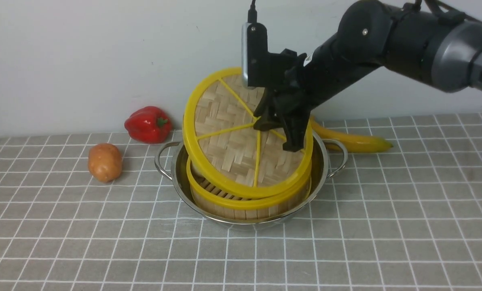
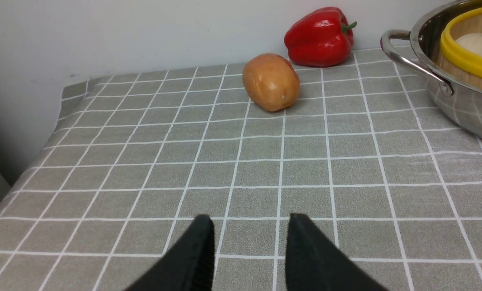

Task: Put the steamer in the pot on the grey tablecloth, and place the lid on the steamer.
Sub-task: 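Place the bamboo steamer lid onto the steamer basket in the pot with the right gripper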

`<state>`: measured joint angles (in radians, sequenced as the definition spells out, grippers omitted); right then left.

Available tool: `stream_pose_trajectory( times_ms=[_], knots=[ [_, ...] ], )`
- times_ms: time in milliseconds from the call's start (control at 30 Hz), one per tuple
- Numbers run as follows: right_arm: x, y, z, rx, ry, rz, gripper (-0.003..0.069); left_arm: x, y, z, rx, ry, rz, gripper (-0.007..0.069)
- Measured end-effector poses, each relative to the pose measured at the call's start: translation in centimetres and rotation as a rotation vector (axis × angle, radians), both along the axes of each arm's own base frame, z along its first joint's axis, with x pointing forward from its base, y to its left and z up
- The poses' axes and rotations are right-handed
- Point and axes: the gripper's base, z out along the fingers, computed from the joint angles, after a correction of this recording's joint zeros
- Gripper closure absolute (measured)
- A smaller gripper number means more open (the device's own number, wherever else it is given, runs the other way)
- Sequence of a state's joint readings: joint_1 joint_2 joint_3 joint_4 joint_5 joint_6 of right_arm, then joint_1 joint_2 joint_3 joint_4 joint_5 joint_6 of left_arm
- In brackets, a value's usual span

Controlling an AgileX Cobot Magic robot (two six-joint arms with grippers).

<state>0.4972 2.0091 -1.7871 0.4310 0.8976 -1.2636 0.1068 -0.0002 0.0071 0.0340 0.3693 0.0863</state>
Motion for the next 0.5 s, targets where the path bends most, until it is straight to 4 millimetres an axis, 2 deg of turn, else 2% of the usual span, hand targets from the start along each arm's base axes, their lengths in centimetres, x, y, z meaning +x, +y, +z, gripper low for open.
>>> stream_pose_trajectory(
  times_ms=[300,500],
  knots=[
    [-1.1,-1.1,2.8,-0.023,-0.028,-0.034,0.0512,0.0,0.0,0.0,0.0,0.0,0.0,0.0382],
    [-1.5,-1.1,2.2,-0.045,0.041,-0.025,0.0512,0.0,0.0,0.0,0.0,0.0,0.0,0.0382]
  ],
)
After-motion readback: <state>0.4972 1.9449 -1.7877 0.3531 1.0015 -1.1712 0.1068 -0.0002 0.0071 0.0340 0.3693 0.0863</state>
